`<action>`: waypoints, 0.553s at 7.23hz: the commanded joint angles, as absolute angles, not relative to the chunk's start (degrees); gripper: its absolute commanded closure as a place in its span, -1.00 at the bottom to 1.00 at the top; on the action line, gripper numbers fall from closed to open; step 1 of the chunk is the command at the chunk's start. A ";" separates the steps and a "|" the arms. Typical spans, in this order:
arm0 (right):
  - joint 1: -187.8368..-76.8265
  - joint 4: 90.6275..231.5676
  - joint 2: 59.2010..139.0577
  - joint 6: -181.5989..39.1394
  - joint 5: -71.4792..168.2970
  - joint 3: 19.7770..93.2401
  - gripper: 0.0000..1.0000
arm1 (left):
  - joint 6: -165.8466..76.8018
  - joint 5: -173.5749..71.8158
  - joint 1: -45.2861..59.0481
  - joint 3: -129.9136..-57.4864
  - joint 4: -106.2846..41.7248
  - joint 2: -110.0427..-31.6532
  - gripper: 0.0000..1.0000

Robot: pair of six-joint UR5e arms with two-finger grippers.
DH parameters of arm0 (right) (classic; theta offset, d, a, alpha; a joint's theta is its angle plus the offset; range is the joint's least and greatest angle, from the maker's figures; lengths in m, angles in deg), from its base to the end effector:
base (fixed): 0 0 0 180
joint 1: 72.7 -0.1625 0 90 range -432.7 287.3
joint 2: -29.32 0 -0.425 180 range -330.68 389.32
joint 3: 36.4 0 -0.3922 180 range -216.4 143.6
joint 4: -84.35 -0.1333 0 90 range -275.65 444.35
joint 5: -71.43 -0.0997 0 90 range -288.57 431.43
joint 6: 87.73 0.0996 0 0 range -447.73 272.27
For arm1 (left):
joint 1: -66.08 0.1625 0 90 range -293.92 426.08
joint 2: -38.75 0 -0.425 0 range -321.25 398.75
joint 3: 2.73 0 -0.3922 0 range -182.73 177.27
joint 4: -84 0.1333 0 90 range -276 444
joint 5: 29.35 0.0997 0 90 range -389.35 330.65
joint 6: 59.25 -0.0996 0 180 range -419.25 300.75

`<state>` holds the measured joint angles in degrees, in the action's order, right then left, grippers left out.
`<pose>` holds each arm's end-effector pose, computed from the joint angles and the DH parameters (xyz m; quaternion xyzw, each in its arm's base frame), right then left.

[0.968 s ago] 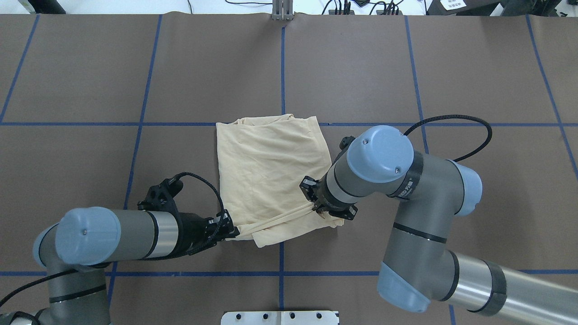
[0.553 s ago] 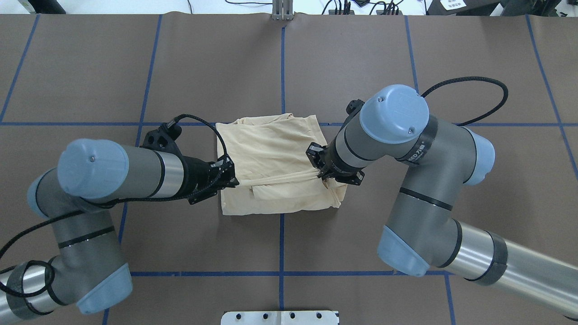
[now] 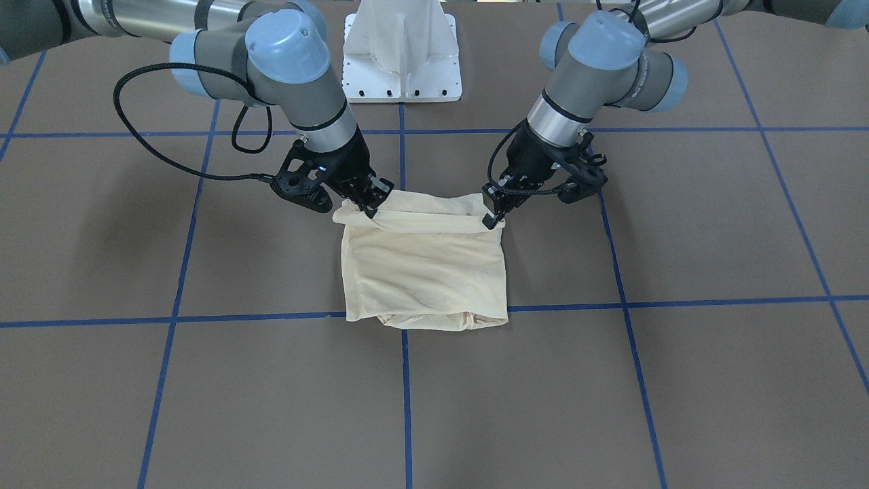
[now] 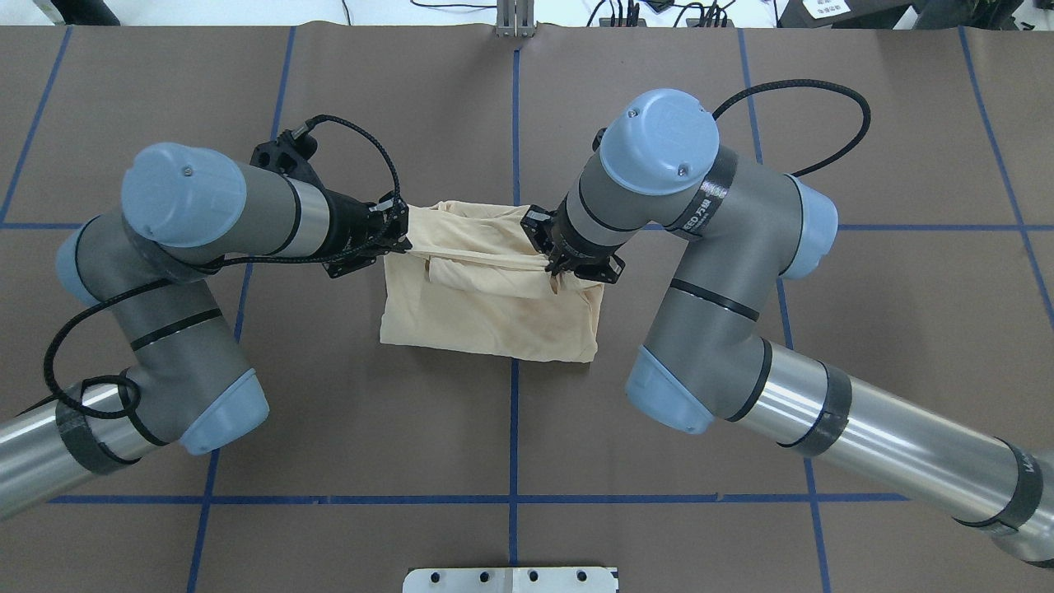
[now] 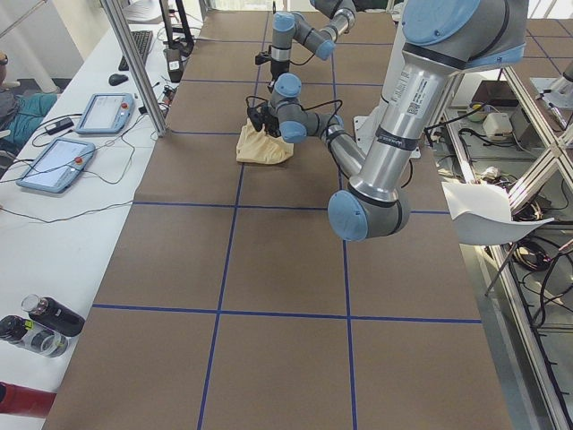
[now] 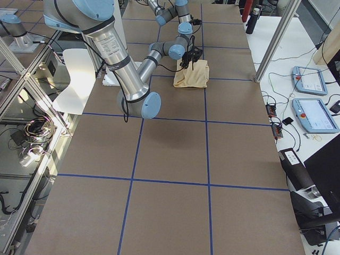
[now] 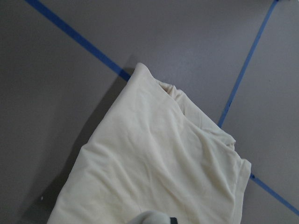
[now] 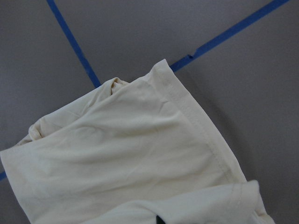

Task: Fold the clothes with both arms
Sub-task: 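Lift the near end with both grippers and fold it away from the robot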

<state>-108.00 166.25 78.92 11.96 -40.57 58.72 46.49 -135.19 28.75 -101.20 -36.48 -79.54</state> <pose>-0.5026 -0.4734 0.1808 -0.0679 -0.4695 0.2557 0.8424 0.4466 -0.4740 0.2472 -0.0100 0.5602 -0.3002 0.7720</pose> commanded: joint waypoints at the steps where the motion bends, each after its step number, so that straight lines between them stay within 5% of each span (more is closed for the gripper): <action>1: -110.48 161.97 77.32 10.98 -40.54 53.19 1.00 | 44.91 -135.25 26.72 -97.13 -37.11 -82.45 1.00; 4: -111.02 161.52 72.22 10.71 -40.54 45.71 1.00 | 43.50 -135.25 25.30 -93.89 -37.81 -83.33 1.00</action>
